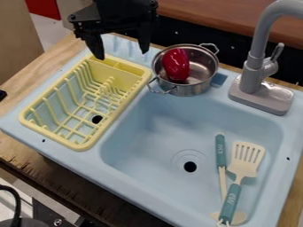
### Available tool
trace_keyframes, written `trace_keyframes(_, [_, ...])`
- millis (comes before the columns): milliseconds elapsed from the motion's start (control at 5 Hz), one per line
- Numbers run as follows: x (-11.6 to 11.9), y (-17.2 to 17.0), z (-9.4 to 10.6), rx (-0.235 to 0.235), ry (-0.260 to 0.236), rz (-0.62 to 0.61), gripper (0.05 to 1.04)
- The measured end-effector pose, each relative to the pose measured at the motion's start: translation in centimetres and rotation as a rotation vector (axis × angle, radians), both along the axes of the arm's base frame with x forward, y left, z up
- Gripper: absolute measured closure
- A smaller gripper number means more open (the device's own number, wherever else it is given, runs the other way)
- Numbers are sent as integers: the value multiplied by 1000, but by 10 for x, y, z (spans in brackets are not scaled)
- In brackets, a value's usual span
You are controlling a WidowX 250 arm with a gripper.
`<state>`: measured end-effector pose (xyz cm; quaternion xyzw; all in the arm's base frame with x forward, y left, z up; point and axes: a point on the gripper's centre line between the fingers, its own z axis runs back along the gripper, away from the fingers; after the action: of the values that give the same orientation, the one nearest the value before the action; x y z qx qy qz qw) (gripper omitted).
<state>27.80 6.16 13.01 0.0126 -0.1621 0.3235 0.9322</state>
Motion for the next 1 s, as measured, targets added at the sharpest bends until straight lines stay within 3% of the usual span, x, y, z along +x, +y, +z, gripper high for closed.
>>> trace_keyframes(200, [-2,0,-8,-3,24,7,84])
trace_keyframes(400, [11,2,-22,36,32,55,85])
trace_keyframes(800, [30,1,-34,35,5,97,85])
trace_keyframes(1000, [36,-6,-48,44,19,97,85])
